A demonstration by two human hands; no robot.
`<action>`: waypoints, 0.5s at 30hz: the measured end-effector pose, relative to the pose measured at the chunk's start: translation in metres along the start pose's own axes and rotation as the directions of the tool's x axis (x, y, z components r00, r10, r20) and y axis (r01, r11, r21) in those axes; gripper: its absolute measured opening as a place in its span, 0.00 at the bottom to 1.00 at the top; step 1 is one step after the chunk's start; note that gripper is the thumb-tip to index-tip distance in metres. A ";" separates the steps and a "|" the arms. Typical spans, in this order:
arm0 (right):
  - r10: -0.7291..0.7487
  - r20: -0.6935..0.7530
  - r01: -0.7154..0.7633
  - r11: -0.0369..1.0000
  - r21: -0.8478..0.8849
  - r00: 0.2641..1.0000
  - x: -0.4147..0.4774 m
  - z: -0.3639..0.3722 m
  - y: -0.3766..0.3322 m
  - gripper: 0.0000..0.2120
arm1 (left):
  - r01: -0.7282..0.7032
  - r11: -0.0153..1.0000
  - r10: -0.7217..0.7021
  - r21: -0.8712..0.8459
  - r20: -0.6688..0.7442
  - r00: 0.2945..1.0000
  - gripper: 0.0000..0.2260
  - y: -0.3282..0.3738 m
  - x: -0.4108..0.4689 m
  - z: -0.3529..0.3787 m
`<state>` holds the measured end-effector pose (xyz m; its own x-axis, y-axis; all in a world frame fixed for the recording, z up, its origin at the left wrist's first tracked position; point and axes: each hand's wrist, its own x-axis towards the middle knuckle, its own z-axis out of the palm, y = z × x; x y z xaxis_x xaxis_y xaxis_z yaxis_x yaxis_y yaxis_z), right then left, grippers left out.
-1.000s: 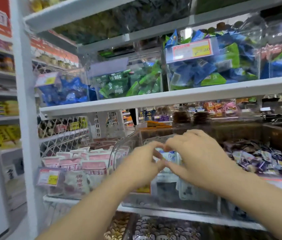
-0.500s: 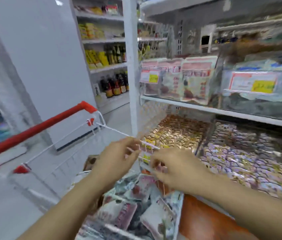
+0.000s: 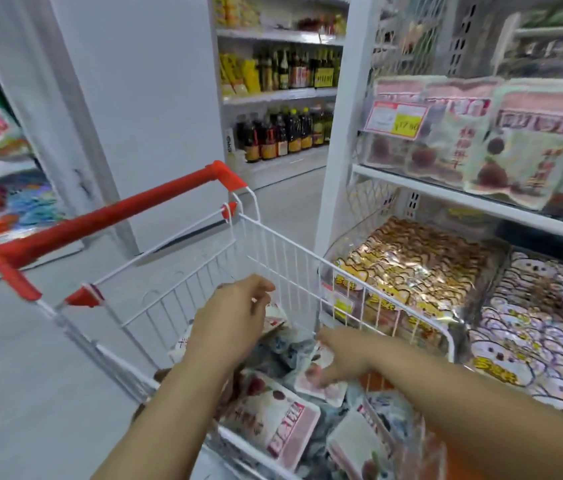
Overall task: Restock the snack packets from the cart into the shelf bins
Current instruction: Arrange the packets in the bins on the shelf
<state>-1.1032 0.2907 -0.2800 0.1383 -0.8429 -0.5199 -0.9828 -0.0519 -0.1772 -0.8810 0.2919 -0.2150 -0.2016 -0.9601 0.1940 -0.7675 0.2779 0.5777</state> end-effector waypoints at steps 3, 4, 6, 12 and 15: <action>0.092 0.076 -0.094 0.995 0.029 0.993 0.017 0.005 0.002 0.57 | 0.007 0.996 -0.009 0.084 0.022 1.000 0.10 -0.003 -0.003 0.000; 0.107 0.110 -0.111 0.993 0.031 0.988 0.019 0.007 0.001 0.60 | 0.006 0.996 -0.009 0.088 0.033 0.999 0.10 -0.004 -0.003 0.000; 0.110 0.159 -0.116 0.993 0.033 0.981 0.019 0.007 -0.003 0.64 | 0.002 0.997 -0.007 0.078 0.060 0.998 0.11 -0.004 -0.004 -0.001; 0.088 0.017 -0.088 0.996 -0.005 0.996 0.004 0.002 -0.012 0.59 | -0.022 0.999 0.012 0.047 0.195 0.981 0.11 -0.003 -0.007 -0.003; 0.031 -0.132 -0.055 0.982 -0.182 0.991 -0.012 0.000 -0.022 0.54 | -0.038 0.999 0.031 0.013 0.353 0.935 0.15 -0.002 -0.010 -0.001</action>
<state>-1.0835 0.3022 -0.2698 0.0904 -0.9075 -0.4103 -0.9947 -0.1021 0.0067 -0.8767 0.3006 -0.2174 -0.4267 -0.9008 -0.0805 -0.7671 0.3134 0.5597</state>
